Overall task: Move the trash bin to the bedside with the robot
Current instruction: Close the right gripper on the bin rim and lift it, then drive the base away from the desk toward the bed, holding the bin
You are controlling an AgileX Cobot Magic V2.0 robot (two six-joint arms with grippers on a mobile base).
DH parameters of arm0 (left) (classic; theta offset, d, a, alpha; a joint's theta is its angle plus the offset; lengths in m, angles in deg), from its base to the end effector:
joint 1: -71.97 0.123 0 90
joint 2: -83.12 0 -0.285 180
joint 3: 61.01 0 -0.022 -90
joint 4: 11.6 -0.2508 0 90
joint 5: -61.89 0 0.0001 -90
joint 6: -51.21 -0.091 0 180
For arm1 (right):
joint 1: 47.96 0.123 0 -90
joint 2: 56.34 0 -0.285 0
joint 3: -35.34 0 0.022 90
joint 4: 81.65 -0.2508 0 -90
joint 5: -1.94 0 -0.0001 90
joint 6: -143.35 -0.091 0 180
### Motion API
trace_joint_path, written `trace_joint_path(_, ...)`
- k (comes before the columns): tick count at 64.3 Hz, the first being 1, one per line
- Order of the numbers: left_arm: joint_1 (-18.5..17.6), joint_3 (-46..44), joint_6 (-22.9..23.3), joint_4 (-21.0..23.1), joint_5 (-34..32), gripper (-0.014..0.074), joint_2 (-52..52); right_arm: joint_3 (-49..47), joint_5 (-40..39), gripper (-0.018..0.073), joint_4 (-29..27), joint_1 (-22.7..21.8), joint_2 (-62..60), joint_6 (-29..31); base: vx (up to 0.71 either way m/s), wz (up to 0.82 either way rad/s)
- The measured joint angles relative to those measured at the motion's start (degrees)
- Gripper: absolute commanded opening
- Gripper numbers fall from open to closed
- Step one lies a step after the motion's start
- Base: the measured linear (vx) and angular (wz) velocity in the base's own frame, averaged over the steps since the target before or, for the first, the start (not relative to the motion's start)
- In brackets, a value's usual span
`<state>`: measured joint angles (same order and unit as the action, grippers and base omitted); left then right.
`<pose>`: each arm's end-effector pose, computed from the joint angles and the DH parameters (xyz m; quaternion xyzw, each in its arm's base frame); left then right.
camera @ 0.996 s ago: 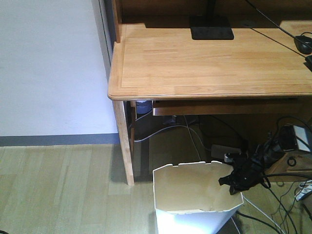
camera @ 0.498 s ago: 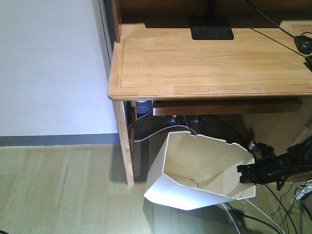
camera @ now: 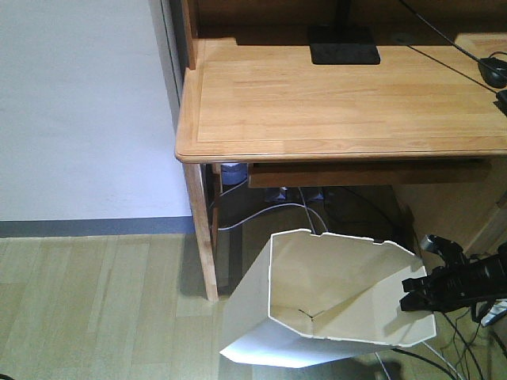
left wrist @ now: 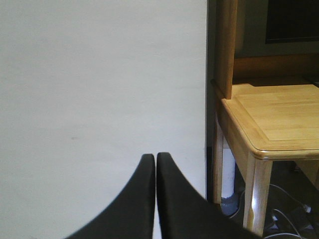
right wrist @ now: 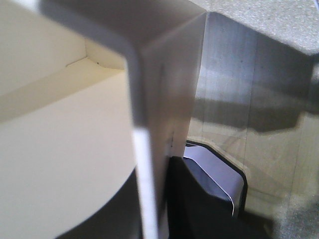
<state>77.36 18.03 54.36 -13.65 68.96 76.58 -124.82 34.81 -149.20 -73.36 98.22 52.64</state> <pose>0.0558 0.0057 0.1924 -0.0426 0.7220 0.0273 0.6901 0.2837 -0.0841 -0.0799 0.0180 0.9632 0.2638 0.0485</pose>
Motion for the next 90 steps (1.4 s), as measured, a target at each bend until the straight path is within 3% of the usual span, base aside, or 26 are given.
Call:
trace_joint_path(57,0.0,0.0,0.0,0.0,0.0,-0.0006,0.0,-0.1,0.9,-0.0005,-1.5,-0.1,-0.2,-0.4,0.0,0.01)
trace_joint_path(90,0.0,0.0,0.0,0.0,0.0,-0.0006,0.0,-0.1,0.2,-0.0005,-1.7,-0.4,-0.2,-0.4,-0.09,0.35)
